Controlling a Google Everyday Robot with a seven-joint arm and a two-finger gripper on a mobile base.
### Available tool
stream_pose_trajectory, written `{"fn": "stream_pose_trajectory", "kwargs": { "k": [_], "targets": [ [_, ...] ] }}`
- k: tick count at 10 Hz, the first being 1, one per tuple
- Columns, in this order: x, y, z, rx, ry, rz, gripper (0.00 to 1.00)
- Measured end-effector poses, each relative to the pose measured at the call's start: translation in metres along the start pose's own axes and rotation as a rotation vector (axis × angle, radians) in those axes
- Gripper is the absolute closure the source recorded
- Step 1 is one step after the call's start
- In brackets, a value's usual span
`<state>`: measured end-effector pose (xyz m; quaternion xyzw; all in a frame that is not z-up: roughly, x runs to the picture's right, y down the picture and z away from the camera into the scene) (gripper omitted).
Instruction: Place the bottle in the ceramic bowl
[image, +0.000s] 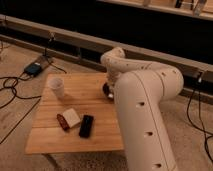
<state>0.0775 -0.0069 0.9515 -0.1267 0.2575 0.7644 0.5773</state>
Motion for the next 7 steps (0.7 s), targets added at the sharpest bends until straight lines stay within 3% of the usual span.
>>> {"fn": "stream_pose_trajectory", "kwargs": {
  "k": [7],
  "targets": [
    [0.007, -0.006, -0.013, -0.009, -0.022, 0.000, 0.20]
  ]
}}
